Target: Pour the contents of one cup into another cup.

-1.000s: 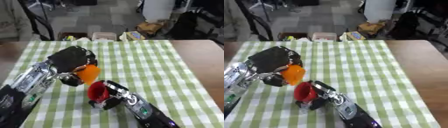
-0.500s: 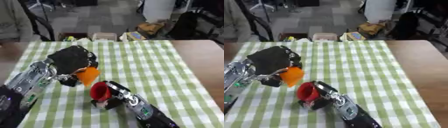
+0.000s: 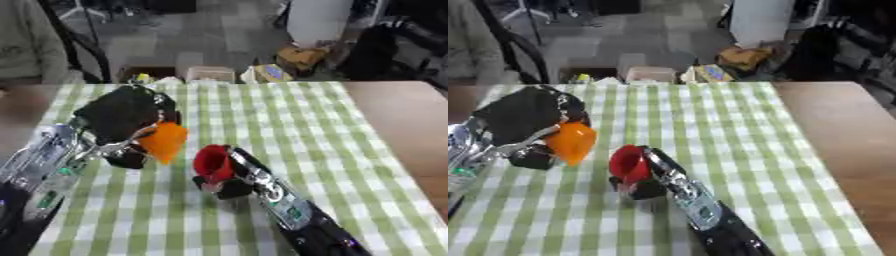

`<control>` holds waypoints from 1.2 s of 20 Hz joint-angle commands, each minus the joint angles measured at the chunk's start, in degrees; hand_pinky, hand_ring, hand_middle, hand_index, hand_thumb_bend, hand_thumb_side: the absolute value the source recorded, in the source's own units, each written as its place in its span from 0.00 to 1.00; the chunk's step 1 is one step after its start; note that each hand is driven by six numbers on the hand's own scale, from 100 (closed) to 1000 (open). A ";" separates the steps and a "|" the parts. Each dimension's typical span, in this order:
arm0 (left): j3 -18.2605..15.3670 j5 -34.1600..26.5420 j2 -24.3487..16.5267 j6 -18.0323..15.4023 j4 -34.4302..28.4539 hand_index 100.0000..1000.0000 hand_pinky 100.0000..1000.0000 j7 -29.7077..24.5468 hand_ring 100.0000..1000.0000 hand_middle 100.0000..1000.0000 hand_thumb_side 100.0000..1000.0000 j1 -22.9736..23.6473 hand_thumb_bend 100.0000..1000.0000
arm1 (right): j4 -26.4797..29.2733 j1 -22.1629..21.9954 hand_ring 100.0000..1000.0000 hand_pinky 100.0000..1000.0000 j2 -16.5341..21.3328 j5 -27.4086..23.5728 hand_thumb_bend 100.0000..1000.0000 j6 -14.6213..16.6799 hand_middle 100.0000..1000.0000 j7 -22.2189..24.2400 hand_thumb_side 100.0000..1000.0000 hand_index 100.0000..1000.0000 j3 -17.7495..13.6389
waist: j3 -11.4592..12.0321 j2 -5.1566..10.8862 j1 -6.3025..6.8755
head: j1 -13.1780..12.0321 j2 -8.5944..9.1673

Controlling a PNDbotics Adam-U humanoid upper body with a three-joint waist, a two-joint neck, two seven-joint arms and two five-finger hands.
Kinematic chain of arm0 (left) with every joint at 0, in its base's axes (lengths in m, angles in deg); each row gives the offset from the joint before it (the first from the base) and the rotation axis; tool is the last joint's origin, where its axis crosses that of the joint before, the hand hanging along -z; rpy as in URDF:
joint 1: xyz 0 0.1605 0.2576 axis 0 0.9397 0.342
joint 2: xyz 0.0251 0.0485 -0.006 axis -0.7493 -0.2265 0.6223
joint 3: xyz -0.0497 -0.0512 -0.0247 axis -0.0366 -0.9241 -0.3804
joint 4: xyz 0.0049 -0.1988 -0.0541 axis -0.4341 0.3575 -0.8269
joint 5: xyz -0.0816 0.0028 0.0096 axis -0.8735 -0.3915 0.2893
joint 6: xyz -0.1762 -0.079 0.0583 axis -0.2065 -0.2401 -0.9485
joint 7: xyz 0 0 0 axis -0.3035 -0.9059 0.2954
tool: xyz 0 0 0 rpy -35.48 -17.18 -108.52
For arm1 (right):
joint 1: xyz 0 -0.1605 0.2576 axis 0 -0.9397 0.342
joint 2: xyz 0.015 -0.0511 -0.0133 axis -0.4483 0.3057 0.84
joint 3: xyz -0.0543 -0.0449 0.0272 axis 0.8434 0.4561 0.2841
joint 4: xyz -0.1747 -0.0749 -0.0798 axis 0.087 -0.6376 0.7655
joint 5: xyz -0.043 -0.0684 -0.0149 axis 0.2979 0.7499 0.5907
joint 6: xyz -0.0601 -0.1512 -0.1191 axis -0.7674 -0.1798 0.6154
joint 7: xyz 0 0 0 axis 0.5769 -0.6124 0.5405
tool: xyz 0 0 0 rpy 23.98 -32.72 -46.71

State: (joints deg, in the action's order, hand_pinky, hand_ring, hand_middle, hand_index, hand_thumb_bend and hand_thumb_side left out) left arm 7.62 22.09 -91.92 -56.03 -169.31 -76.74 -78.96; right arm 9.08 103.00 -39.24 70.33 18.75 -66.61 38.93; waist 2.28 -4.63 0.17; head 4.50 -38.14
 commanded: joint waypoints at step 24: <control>-5.29 -32.44 6.35 6.86 14.68 0.64 0.48 32.20 0.33 0.31 0.45 7.64 0.32 | 3.94 1.16 0.76 0.88 10.88 5.98 0.66 -5.05 0.69 -19.77 0.56 0.89 -10.12 | -1.15 0.86 -1.04 | -1.34 0.04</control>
State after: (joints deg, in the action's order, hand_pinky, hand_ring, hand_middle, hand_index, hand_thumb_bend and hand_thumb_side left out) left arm 2.81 -8.35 -85.48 -48.34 -155.58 -45.32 -70.28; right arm 10.12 103.31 -30.11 78.19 13.67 -86.71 29.09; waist 1.11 -4.53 -0.95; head 3.42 -38.17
